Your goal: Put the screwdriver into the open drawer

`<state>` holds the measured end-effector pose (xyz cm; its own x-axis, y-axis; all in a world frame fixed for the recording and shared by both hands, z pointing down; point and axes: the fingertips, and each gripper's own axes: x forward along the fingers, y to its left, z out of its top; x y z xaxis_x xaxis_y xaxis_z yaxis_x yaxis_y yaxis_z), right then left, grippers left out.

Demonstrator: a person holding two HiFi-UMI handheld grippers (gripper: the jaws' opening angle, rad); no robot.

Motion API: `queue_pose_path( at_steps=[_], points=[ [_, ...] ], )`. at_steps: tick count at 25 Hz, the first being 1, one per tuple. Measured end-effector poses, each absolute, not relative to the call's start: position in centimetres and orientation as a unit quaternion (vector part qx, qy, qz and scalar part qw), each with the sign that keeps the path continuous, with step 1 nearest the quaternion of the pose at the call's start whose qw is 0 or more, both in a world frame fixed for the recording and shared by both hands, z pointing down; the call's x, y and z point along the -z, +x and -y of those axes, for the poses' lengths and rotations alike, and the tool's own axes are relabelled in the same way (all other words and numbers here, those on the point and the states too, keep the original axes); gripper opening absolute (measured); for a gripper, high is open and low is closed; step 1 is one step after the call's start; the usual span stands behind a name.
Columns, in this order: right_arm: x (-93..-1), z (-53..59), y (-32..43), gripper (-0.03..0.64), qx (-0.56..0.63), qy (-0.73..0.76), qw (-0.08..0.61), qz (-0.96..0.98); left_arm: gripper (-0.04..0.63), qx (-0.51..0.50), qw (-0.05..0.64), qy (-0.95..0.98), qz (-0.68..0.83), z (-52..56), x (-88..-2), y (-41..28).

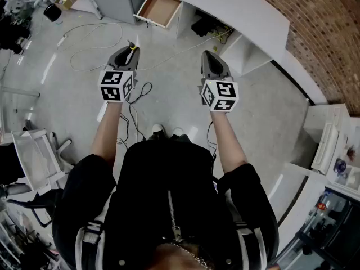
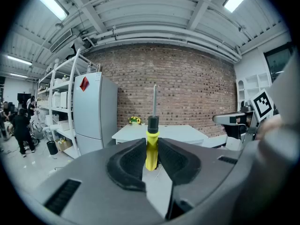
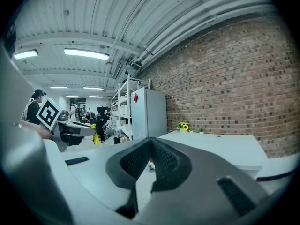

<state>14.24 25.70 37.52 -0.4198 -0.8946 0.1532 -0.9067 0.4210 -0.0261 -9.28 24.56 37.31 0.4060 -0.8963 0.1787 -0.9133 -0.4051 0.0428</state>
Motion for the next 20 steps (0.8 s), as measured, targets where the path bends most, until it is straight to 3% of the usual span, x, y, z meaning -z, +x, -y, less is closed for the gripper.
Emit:
queue_pose_path(
  at_steps=[20],
  points=[
    [-39.2,-25.0,11.4,0.006,-0.071,0.552,0.049,0.829,0.094,-0.062,0.075,0.847,0.522,-22.8,-38.7,-11.9]
  ],
)
